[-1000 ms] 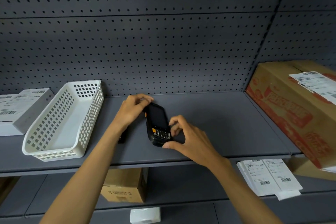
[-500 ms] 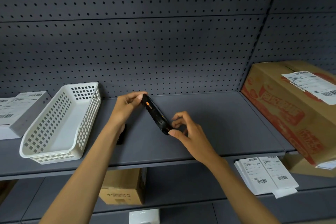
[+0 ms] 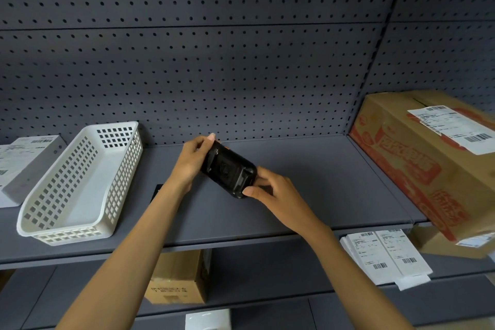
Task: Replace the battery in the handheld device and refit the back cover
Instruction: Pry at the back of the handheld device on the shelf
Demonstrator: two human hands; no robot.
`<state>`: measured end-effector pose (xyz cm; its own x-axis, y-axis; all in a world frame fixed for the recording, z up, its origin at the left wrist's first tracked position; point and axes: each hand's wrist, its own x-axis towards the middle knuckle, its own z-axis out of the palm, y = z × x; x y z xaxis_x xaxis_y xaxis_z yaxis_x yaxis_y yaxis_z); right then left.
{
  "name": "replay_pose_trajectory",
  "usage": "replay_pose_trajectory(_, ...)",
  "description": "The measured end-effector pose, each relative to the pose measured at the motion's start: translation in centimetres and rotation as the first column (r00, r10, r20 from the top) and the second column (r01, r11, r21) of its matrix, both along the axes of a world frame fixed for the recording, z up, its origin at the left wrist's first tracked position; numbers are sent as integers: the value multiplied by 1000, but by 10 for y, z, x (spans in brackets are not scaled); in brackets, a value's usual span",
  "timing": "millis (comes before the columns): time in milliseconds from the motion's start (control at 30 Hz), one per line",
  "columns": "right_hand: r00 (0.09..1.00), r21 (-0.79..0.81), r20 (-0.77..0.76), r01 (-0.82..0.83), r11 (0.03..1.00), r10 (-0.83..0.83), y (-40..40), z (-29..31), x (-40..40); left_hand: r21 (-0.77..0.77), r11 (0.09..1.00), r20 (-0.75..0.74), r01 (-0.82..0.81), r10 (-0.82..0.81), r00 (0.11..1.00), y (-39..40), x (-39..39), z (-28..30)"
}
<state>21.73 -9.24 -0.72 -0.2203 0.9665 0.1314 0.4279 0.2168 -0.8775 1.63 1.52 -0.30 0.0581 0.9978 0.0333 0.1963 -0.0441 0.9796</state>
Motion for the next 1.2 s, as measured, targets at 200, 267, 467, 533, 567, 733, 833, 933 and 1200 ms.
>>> replay_pose_trajectory(200, 952, 85, 274, 119, 989, -138, 3, 4, -3, 32, 998, -184, 50, -43, 982, 7, 0, -4)
replay_pose_trajectory(267, 936, 102, 315, 130, 986, -156, 2, 1, -6, 61, 998, -226, 20, -5, 974, 8, 1, -3)
replay_pose_trajectory(467, 897, 151, 415, 96, 984, -151, -5, -11, -17, 174, 983, -372, 56, 14, 928, 8, 9, 4)
replay_pose_trajectory(533, 908, 161, 386, 108, 981, -164, -8, -15, -22, 164, 985, -371, 60, 5, 928, 9, 10, 3)
replay_pose_trajectory(567, 912, 160, 375, 114, 981, -167, -9, -17, -23, 150, 987, -366, 60, -1, 931, 9, 11, 3)
replay_pose_trajectory(733, 918, 158, 351, 135, 978, -184, -11, -19, -27, 62, 995, -270, 79, -60, 961, 5, 14, -4)
replay_pose_trajectory(833, 910, 167, 366, 141, 976, -194, -15, -23, -31, 11, 995, -216, 97, -92, 972, 4, 14, -13)
replay_pose_trajectory(933, 901, 186, 381, 147, 972, -209, -16, -25, -33, -18, 990, -203, 138, -139, 969, 2, 15, -19)
replay_pose_trajectory(1200, 922, 153, 357, 99, 983, -148, -14, -26, -30, -9, 969, -223, 246, -241, 944, -4, 3, -22)
